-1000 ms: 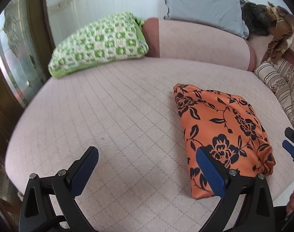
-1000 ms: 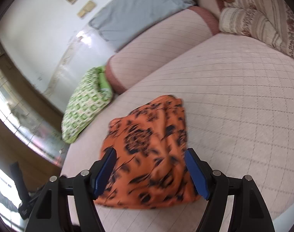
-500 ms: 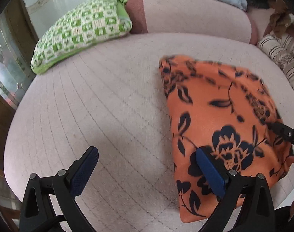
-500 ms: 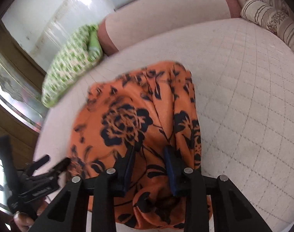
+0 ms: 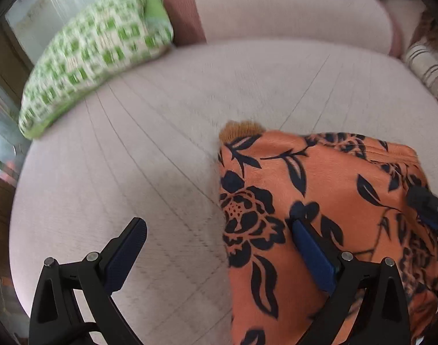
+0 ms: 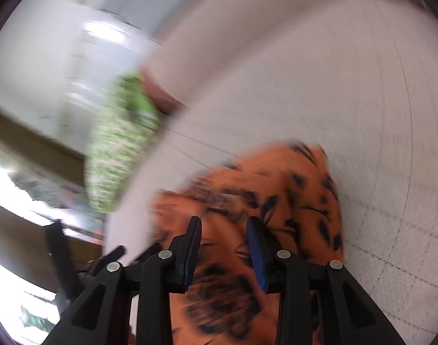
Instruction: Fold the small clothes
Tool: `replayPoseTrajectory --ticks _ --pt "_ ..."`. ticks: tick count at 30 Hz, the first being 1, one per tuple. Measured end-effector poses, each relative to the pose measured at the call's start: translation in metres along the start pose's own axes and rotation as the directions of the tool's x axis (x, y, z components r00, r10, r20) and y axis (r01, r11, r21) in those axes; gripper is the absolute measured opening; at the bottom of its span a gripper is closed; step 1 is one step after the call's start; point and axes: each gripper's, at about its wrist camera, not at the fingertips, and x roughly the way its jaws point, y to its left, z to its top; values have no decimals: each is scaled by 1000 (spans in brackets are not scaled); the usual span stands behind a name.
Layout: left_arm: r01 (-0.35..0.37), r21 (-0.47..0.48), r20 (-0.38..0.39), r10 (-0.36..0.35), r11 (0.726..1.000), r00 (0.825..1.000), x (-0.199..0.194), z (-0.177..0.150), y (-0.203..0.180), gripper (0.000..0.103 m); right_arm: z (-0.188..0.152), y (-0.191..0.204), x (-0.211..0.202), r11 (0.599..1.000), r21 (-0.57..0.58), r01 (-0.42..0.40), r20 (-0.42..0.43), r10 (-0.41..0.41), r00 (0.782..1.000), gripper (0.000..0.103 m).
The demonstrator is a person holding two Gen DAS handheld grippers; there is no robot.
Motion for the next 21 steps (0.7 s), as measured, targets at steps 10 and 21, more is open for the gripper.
replayPoseTrajectory --ticks 10,21 --pt "21 36 180 -27 999 983 -104 -46 8 101 -31 11 -78 990 -18 -141 191 142 971 33" --pt "78 -1 216 -76 997 973 -181 -131 33 101 -127 22 -151 987 -126 -98 242 126 962 73"
